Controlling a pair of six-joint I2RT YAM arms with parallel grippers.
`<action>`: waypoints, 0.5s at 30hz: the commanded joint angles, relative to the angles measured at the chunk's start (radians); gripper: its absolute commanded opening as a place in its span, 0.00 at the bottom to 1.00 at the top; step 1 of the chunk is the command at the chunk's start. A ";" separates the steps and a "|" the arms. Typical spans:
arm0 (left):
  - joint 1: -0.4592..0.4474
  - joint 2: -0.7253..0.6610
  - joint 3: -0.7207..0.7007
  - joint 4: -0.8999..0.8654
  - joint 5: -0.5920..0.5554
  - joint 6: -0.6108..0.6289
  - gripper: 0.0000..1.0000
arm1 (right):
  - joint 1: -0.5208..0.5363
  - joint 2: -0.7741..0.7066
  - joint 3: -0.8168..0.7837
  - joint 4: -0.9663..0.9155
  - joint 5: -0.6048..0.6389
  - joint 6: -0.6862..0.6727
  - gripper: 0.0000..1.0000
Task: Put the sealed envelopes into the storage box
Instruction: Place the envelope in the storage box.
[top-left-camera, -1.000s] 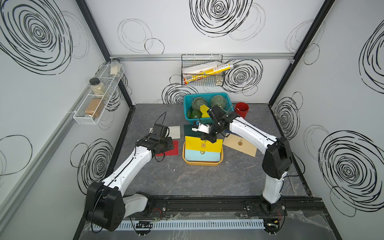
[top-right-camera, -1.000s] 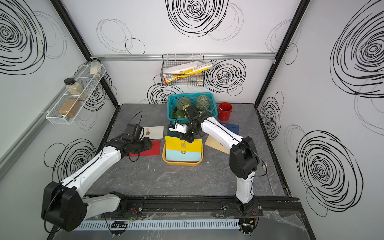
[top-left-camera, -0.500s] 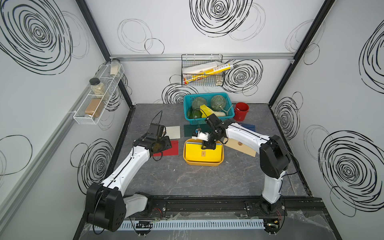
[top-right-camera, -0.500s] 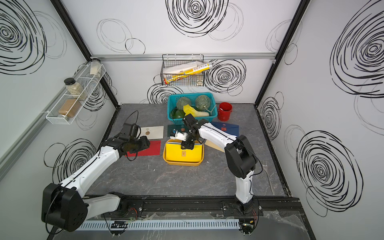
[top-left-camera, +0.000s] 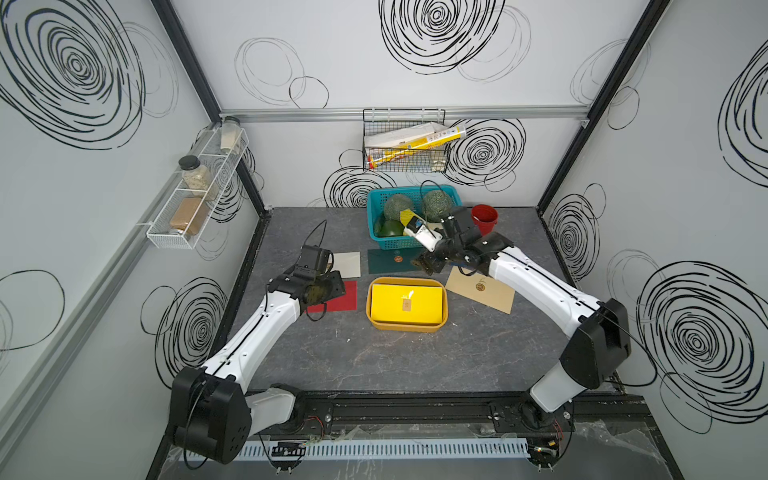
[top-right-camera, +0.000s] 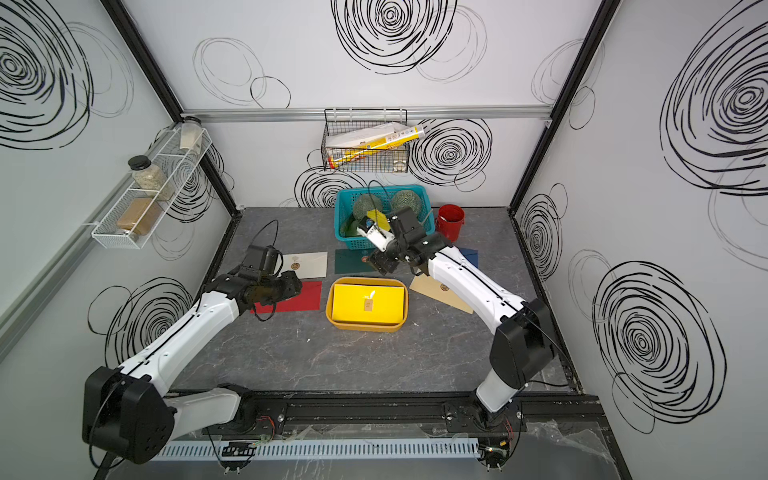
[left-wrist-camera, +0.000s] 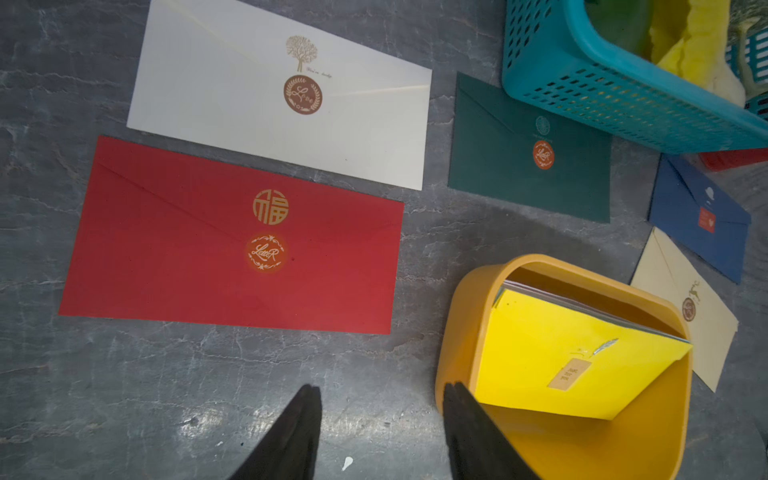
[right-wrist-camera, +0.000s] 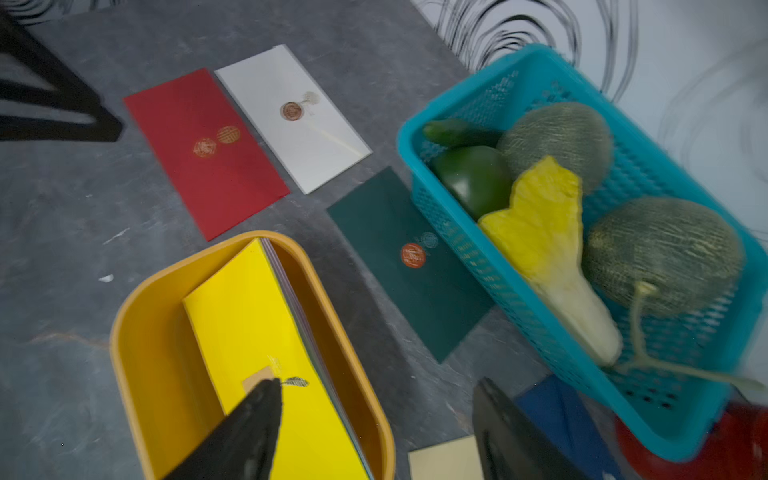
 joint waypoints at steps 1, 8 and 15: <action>-0.102 0.021 0.058 0.002 -0.062 0.002 0.60 | -0.109 -0.063 -0.144 0.030 0.092 0.298 0.92; -0.196 0.120 0.056 0.018 -0.129 -0.023 0.66 | -0.213 -0.185 -0.417 0.080 0.222 0.572 1.00; -0.164 0.128 0.077 0.009 -0.146 -0.011 0.70 | -0.238 -0.205 -0.525 0.102 0.338 0.718 1.00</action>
